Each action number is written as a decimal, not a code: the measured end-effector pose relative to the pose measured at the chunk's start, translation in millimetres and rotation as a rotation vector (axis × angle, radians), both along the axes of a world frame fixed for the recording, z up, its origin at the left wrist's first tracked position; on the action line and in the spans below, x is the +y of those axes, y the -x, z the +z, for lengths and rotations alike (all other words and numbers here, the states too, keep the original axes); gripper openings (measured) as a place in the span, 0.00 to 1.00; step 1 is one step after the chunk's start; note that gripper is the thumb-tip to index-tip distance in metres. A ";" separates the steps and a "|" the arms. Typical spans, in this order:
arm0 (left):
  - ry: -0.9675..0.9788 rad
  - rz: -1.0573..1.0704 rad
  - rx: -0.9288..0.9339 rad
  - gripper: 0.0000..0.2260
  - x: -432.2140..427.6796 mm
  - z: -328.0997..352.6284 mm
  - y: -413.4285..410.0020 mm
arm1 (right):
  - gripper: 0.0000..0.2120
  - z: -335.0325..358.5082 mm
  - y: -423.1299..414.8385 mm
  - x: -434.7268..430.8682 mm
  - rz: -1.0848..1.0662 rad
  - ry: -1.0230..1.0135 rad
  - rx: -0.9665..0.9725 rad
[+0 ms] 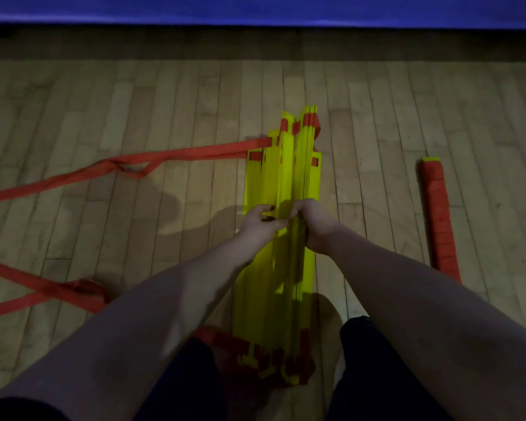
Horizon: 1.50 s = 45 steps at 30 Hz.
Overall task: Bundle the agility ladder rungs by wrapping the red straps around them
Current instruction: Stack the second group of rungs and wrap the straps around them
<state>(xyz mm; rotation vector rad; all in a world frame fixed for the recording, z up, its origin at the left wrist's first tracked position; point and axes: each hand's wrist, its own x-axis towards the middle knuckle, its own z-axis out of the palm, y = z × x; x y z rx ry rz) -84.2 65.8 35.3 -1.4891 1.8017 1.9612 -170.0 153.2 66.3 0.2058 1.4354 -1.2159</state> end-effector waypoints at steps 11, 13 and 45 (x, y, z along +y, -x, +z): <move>-0.061 -0.091 0.084 0.13 4.0 5.4 -1.6 | 0.22 -19.0 6.3 8.6 0.177 0.004 0.110; -0.036 -0.125 0.072 0.12 5.5 7.0 -1.0 | 0.30 -16.0 4.1 7.6 0.153 -0.015 0.110; -0.038 0.022 0.041 0.05 -11.4 11.3 -3.9 | 0.07 -24.6 5.4 13.4 0.187 -0.059 0.008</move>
